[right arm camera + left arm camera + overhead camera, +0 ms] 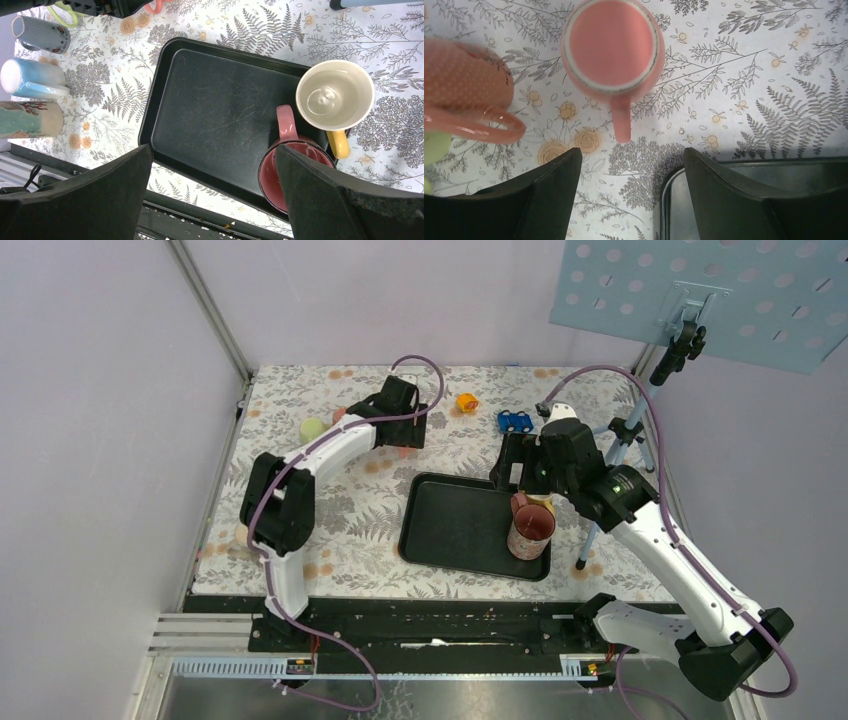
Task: Turn the mug right side up
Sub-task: Turn over the cup at the center of the board.
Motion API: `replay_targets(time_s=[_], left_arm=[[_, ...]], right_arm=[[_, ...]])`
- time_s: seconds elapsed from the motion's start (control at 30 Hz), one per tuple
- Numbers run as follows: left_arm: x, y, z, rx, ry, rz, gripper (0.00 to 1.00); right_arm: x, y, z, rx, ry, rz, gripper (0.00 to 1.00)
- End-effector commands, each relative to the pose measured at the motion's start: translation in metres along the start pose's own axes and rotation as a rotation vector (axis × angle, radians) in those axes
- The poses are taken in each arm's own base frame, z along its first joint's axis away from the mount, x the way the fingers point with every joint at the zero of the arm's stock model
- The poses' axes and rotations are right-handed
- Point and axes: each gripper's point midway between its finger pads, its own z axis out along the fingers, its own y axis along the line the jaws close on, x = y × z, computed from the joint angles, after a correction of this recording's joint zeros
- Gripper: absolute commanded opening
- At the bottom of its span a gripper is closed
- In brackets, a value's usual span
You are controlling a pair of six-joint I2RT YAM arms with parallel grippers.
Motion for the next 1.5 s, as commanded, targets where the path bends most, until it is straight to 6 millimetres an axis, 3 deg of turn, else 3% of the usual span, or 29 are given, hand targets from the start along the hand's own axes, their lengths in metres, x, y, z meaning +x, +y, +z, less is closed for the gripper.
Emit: replay_targets(time_s=[0.0, 0.17, 0.53, 1.1, 1.27, 1.33, 1.43, 1.47], left_arm=[[-0.012, -0.005, 0.008, 0.016, 0.030, 0.057, 0.77], [-0.012, -0.004, 0.025, -0.013, 0.072, 0.078, 0.66], [-0.012, 0.003, 0.048, -0.041, 0.104, 0.094, 0.55], [-0.018, 0.009, 0.058, -0.053, 0.104, 0.084, 0.42], [-0.019, 0.009, 0.059, -0.050, 0.101, 0.081, 0.32], [-0.021, 0.009, 0.059, -0.048, 0.096, 0.085, 0.23], [-0.027, 0.008, 0.056, -0.050, 0.081, 0.085, 0.00], [-0.031, 0.009, 0.052, -0.053, 0.066, 0.080, 0.00]], right_arm=[[-0.005, 0.004, -0.006, -0.018, -0.029, 0.013, 1.00], [-0.006, 0.005, -0.007, -0.018, -0.029, 0.013, 1.00], [-0.001, 0.002, -0.003, -0.005, -0.017, 0.015, 1.00], [0.000, 0.002, 0.002, -0.003, -0.006, 0.012, 1.00], [0.001, 0.002, 0.004, -0.001, -0.002, 0.011, 1.00], [0.002, 0.002, 0.005, 0.000, 0.003, 0.010, 1.00], [0.003, 0.003, 0.006, -0.006, 0.006, 0.011, 1.00], [0.001, 0.004, 0.005, -0.008, -0.002, 0.014, 1.00]])
